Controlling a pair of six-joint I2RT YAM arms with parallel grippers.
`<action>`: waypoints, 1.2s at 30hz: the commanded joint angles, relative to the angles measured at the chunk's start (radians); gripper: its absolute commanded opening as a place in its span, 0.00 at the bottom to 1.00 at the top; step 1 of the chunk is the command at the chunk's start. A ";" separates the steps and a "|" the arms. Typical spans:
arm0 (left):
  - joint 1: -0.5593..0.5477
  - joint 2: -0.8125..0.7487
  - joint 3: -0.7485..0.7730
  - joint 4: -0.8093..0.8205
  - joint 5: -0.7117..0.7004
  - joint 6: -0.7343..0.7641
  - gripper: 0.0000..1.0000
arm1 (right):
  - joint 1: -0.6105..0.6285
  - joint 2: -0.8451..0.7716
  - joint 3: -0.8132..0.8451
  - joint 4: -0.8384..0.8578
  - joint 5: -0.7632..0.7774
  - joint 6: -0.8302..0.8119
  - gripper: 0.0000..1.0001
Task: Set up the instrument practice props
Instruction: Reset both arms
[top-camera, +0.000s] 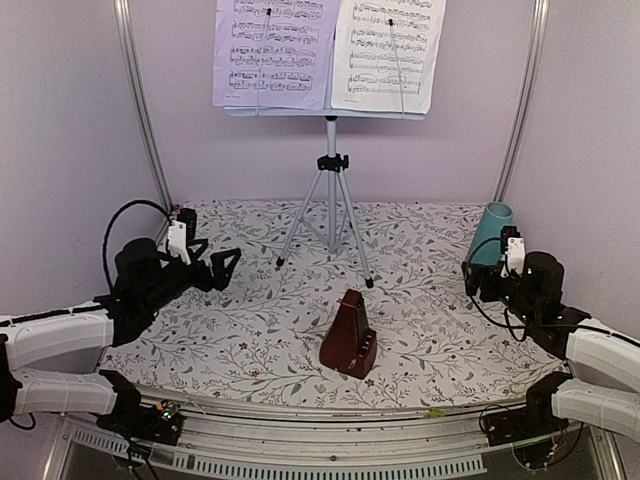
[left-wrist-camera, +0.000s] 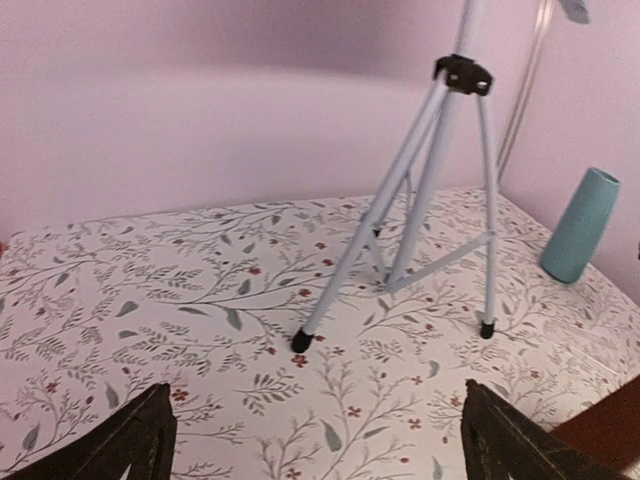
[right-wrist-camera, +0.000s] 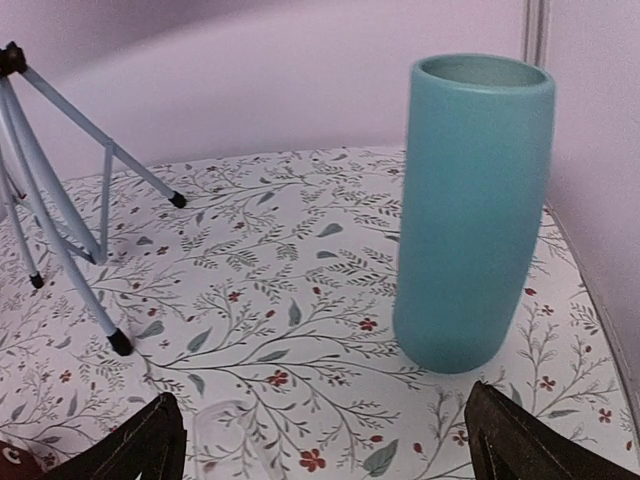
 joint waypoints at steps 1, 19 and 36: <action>0.095 -0.030 -0.055 0.073 -0.154 -0.062 0.99 | -0.172 -0.011 -0.069 0.184 -0.077 -0.053 0.99; 0.342 0.069 -0.087 0.176 -0.376 -0.009 0.99 | -0.317 0.566 -0.158 1.097 -0.110 -0.251 0.99; 0.462 0.344 -0.128 0.538 -0.262 0.159 0.99 | -0.344 0.717 -0.106 1.135 -0.153 -0.247 0.99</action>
